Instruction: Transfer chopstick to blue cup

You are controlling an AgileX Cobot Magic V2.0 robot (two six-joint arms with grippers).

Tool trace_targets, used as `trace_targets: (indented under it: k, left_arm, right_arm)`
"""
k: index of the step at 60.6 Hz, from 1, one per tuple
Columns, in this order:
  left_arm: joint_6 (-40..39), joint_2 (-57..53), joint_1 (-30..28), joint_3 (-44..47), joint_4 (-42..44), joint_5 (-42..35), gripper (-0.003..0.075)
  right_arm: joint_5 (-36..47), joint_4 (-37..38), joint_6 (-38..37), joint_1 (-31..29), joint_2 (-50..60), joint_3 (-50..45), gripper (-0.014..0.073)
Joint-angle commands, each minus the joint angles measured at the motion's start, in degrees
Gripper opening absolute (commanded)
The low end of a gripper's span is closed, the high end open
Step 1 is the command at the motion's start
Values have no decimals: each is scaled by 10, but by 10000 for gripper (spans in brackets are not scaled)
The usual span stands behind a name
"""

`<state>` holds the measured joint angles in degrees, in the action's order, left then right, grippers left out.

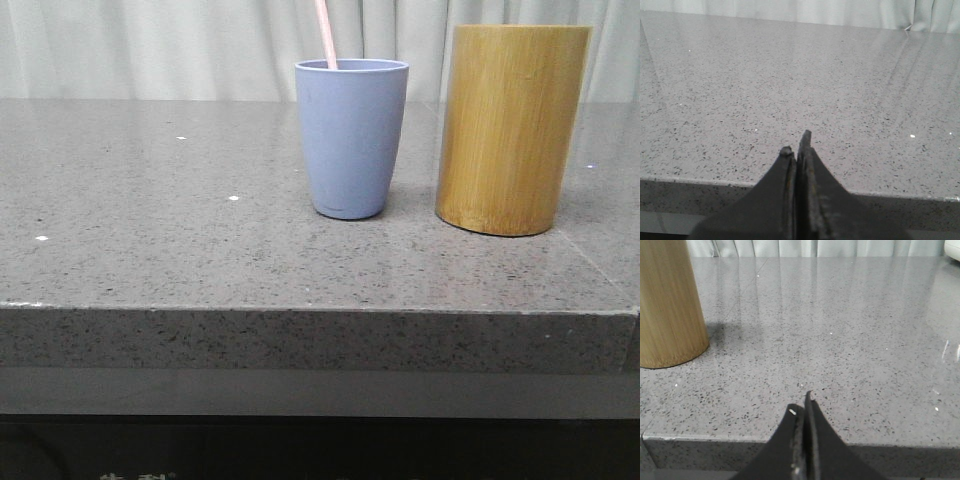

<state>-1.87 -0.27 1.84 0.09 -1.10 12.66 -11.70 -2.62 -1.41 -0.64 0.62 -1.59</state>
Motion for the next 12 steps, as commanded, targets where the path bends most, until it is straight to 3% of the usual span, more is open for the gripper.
trace_targets:
  k: [1, 12]
  left_arm:
    - [0, -13, -2, 5, -4, -48, -19]
    - [0, -13, -2, 5, -4, -48, -19]
  right_arm:
    - [51, 6, 4, -3, 10, 3, -69]
    - [51, 6, 4, -3, 10, 3, -69]
